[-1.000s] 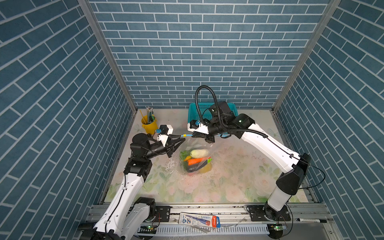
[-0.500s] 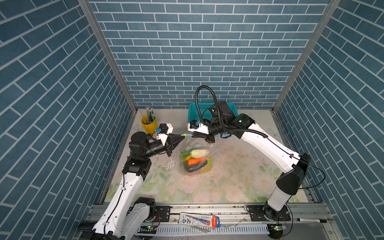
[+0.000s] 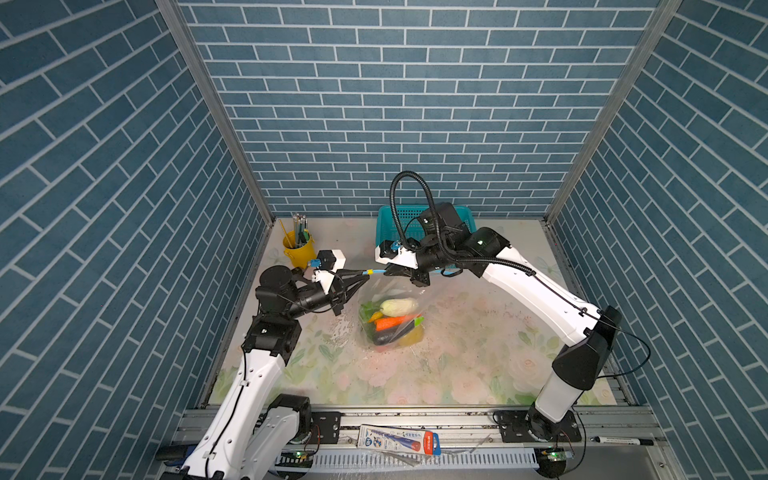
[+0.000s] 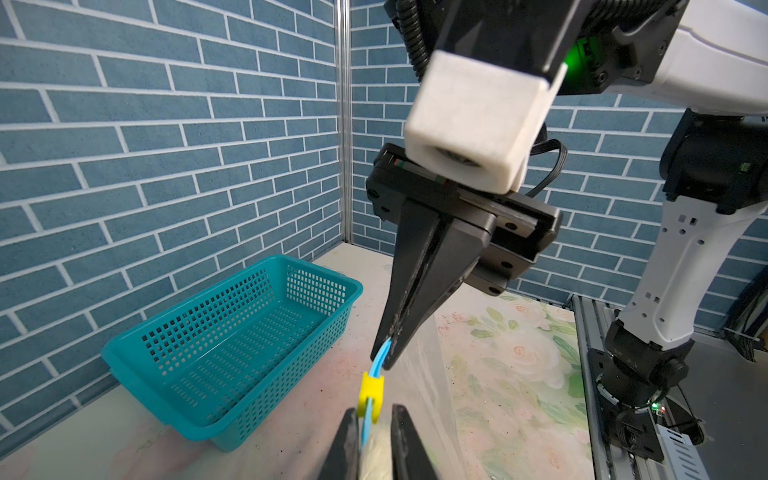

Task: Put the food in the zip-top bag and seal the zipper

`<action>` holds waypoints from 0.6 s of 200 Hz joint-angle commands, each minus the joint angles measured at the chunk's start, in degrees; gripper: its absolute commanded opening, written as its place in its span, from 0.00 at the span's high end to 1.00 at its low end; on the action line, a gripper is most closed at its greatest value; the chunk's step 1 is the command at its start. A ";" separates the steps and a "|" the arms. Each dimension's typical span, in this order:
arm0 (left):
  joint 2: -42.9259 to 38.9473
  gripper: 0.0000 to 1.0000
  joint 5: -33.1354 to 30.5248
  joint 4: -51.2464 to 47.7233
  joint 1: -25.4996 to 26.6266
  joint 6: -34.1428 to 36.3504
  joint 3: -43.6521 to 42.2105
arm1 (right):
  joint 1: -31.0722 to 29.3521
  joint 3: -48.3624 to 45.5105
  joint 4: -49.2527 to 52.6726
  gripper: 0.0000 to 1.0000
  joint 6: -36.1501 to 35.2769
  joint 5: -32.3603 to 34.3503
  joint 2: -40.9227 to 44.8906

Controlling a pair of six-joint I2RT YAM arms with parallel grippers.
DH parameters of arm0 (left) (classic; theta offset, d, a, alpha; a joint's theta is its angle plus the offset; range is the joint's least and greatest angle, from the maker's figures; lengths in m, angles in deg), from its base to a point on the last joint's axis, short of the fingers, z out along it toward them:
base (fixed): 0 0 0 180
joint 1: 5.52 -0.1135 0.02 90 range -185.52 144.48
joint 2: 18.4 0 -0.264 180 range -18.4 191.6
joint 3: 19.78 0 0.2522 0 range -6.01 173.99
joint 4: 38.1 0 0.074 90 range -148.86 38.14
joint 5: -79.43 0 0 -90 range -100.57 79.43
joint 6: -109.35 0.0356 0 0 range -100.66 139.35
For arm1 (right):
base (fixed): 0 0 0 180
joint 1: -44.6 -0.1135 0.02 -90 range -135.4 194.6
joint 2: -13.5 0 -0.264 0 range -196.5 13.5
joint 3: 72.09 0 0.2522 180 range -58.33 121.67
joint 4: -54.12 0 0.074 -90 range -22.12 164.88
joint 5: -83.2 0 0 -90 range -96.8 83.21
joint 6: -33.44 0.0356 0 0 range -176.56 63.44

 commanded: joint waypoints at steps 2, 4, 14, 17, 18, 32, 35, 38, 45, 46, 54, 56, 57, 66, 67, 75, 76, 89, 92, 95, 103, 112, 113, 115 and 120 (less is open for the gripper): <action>-0.61 0.84 1.51 -1.19 0.19 1.43 1.02 | -0.32 2.36 1.34 1.00 -1.27 -0.08 0.62; -0.61 0.85 1.55 -1.26 0.19 1.44 1.02 | -0.24 2.30 1.31 1.00 -1.38 -0.09 0.67; -0.66 0.87 1.42 -1.22 0.19 1.47 0.93 | -0.26 2.17 1.38 1.00 -1.35 -0.16 0.72; -0.55 0.88 1.41 -1.20 0.19 1.45 0.93 | -0.26 2.19 1.37 1.00 -1.40 -0.24 0.75; -0.58 0.88 1.41 -1.16 0.19 1.41 0.93 | -0.26 2.20 1.33 1.00 -1.41 -0.25 0.78; -0.28 0.95 1.50 -0.66 0.19 0.93 1.10 | -0.26 2.07 1.38 1.00 -1.33 -0.44 0.94; -0.21 0.97 1.50 -0.55 0.19 0.80 1.11 | -0.20 2.03 1.31 1.00 -1.35 -0.48 0.93; -0.13 0.98 1.50 -0.40 0.19 0.69 1.11 | -0.22 2.02 1.37 1.00 -1.35 -0.50 0.93; -0.07 1.00 1.50 -0.17 0.19 0.49 1.25 | -0.24 1.89 1.38 1.00 -1.33 -0.65 1.06; -0.08 1.00 1.50 -0.17 0.19 0.44 1.27 | -0.25 1.87 1.34 1.00 -1.37 -0.68 1.06; 0.09 1.00 1.52 -0.08 0.18 0.29 1.36 | -0.21 1.76 1.38 1.00 -1.34 -0.79 1.15; 0.09 1.00 1.50 -0.08 0.18 0.28 1.39 | -0.25 1.69 1.34 1.00 -1.37 -0.79 1.15; 0.09 1.00 1.50 -0.08 0.18 0.25 1.38 | -0.26 1.68 1.36 1.00 -1.39 -0.79 1.15; 0.05 1.00 1.55 -0.08 0.19 0.26 1.50 | -0.24 1.55 1.43 1.00 -1.41 -0.95 1.24; 0.07 1.00 1.52 -0.08 0.19 0.28 1.52 | -0.25 1.56 1.45 1.00 -1.41 -0.96 1.24; 0.08 1.00 1.43 -0.08 0.19 0.31 1.55 | -0.25 1.45 1.42 1.00 -1.41 -1.09 1.32; 0.09 1.00 1.42 -0.08 0.19 0.35 1.55 | -0.30 1.47 1.40 1.00 -1.41 -1.16 1.33; 0.09 1.00 1.32 0.03 0.19 0.37 1.55 | -0.29 1.41 1.35 0.97 -1.41 -1.81 1.50; 0.16 1.00 1.32 0.04 0.19 0.33 1.55 | -0.20 1.41 1.30 0.96 -1.41 -2.08 1.51; 0.13 1.00 1.32 0.08 0.19 0.43 1.52 | -0.24 1.43 1.23 0.95 -1.37 -2.44 1.58; 0.26 1.00 1.39 0.22 0.19 0.39 1.55 | -0.26 1.48 1.04 0.91 -1.29 -3.52 1.67; 0.29 1.00 1.49 0.50 0.19 0.49 1.48 | -0.27 1.49 0.94 0.87 -1.11 -5.28 1.77; 0.32 1.00 1.50 0.57 0.19 0.48 1.47 | -0.23 1.49 0.94 0.86 -1.08 -5.50 1.77; 0.37 1.00 1.61 0.61 0.19 0.48 1.46 | -0.26 1.49 0.94 0.85 -1.11 -5.88 1.84; 0.44 1.00 1.59 0.90 0.19 0.46 1.38 | -0.27 1.44 0.67 0.83 -0.83 -6.87 1.86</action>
